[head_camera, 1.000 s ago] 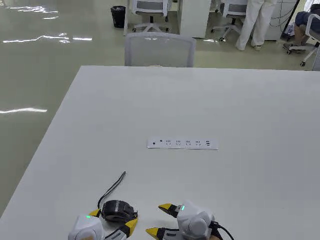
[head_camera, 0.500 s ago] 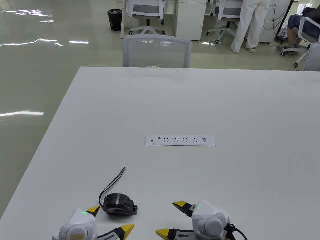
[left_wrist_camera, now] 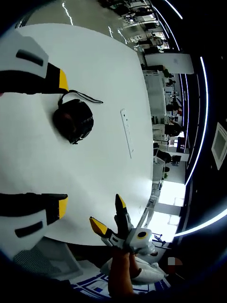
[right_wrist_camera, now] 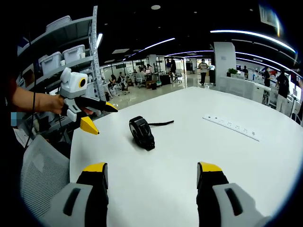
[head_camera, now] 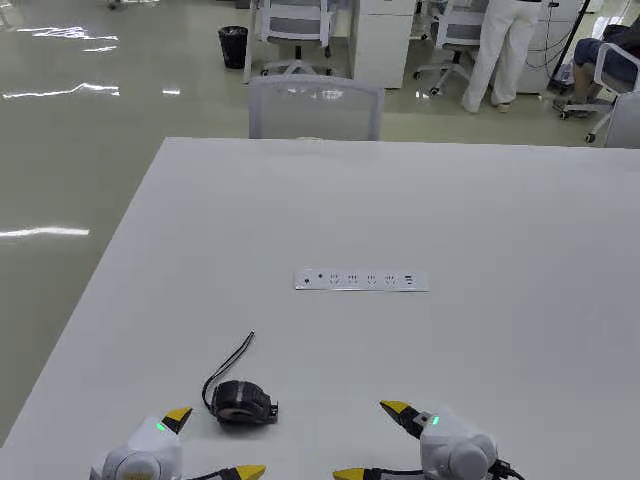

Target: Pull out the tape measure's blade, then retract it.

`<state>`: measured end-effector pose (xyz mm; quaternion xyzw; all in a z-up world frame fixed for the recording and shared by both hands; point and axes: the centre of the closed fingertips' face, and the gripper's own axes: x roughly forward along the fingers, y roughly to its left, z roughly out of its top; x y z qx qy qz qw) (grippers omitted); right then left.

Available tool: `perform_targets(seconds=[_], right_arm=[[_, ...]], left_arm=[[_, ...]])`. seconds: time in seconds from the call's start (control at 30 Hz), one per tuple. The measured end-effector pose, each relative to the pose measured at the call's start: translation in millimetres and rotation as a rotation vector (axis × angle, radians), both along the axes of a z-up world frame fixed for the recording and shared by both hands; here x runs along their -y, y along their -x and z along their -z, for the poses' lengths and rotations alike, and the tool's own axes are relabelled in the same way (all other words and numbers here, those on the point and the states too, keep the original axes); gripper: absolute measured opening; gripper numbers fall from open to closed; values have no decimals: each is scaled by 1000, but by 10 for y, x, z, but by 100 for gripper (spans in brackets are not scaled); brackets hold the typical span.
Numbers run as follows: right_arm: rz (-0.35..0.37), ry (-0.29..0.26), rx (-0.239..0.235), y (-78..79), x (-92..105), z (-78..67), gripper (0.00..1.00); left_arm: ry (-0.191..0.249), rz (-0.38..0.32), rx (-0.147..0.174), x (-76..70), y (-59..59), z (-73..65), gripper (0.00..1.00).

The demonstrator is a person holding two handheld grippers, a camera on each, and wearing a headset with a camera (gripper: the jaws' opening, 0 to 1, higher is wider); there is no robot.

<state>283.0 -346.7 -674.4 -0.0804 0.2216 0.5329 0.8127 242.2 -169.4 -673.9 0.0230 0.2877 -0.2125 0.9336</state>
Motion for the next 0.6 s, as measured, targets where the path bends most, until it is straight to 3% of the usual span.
perform_targets(seconds=[0.23,0.6], right_arm=[[-7,11,-18,67,178,-64,85],[3,36,-24,138,386,-149,90]], left_arm=[[-9,59,4,-13,131,-55,90],[-14,97,-21,-33,268,-38,94]])
